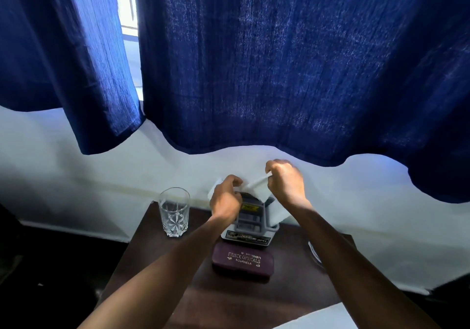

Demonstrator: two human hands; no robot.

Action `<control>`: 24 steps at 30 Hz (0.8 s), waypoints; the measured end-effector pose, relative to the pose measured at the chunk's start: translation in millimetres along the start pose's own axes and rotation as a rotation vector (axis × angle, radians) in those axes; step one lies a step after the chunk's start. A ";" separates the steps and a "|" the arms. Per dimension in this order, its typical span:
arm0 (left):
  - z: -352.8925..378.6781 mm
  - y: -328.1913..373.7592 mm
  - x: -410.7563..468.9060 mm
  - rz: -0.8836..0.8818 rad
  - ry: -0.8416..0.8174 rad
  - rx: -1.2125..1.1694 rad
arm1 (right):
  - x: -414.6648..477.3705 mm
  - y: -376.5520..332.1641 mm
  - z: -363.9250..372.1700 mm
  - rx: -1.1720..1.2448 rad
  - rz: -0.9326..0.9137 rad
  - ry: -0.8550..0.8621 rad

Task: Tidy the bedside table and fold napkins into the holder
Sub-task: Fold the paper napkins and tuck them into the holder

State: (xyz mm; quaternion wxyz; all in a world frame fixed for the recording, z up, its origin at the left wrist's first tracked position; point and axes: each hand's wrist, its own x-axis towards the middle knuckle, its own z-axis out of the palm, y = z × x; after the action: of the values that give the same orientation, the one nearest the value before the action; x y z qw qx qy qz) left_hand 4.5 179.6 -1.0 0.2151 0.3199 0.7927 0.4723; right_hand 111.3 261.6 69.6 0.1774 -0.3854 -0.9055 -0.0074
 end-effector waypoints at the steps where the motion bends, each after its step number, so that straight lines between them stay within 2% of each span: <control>1: 0.0 -1.0 0.8 -0.004 -0.005 -0.002 | 0.9 0.0 1.1 -0.029 -0.009 0.001; 7: 2.6 -1.0 2.3 -0.038 -0.064 -0.002 | -2.4 -0.2 6.4 -0.169 -0.150 -0.043; 11: 3.5 -1.6 4.4 -0.014 -0.106 0.072 | 3.3 0.7 6.1 -0.175 -0.143 -0.001; 17: 2.9 1.4 2.2 0.002 -0.089 0.129 | 1.2 -10.8 13.9 -0.274 -0.273 -0.173; 21: 4.8 2.7 0.0 0.103 -0.139 0.218 | 1.8 -17.7 20.7 -0.206 -0.307 -0.184; 24: 2.9 2.9 0.9 0.101 -0.149 0.291 | 2.6 -19.2 20.7 -0.210 -0.292 -0.202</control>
State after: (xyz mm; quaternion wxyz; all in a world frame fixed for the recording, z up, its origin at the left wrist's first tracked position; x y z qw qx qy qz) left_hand 6.6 183.0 0.2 0.2005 0.4212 0.8174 0.3379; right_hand 89.6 253.1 53.4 0.0414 -0.2653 -0.9592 -0.0885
